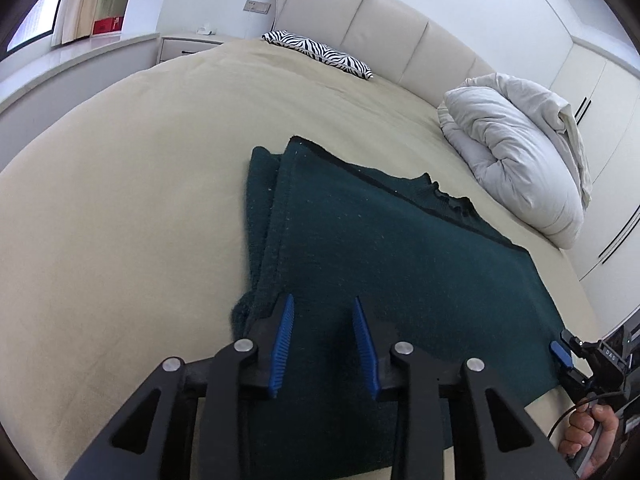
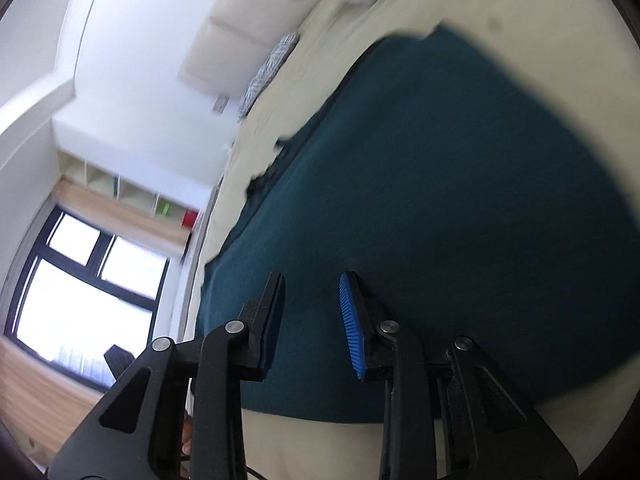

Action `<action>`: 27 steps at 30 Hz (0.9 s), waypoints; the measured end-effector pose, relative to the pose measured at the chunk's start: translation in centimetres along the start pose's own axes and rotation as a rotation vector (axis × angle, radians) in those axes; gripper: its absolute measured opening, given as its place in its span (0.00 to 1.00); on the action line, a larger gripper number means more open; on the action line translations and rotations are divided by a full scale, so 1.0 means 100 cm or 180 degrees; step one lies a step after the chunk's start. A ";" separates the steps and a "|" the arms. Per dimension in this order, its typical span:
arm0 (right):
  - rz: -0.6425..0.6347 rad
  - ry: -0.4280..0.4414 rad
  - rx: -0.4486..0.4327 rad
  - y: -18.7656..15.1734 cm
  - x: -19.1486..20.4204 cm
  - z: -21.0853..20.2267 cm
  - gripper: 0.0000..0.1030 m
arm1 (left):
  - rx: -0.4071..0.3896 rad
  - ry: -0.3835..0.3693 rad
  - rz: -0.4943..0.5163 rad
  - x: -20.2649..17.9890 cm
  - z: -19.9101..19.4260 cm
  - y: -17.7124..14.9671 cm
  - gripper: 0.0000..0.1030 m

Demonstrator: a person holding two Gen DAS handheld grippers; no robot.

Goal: Fold small clothes

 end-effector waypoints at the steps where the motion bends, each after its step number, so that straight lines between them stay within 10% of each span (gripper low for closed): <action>1: 0.0051 -0.0058 -0.0096 0.015 -0.017 -0.020 0.25 | -0.0001 -0.0014 -0.0015 0.001 -0.001 0.000 0.32; 6: 0.0291 -0.0357 -0.0485 0.034 -0.065 -0.082 0.28 | 0.0009 0.0051 -0.0103 0.000 -0.014 0.000 0.32; 9: 0.0390 -0.0620 -0.0651 0.037 -0.085 -0.129 0.53 | -0.0143 0.0172 0.0040 -0.017 -0.035 0.003 0.46; 13: 0.0376 -0.0624 -0.0737 0.039 -0.084 -0.158 0.57 | -0.0100 0.0046 0.0219 -0.051 -0.037 0.005 0.53; 27: 0.0594 -0.0306 -0.0046 0.072 -0.055 -0.075 0.59 | 0.0295 0.0008 0.0299 -0.075 0.016 -0.016 0.54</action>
Point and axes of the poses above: each gripper's, at about its wrist camera, not at the fingertips, and z roughly the way its jaws point, x to its left, y to its top, the point moved 9 cm from there along z, roughly the way its jaws point, and after that the axes turned 4 degrees about x, right-handed, at the moved point
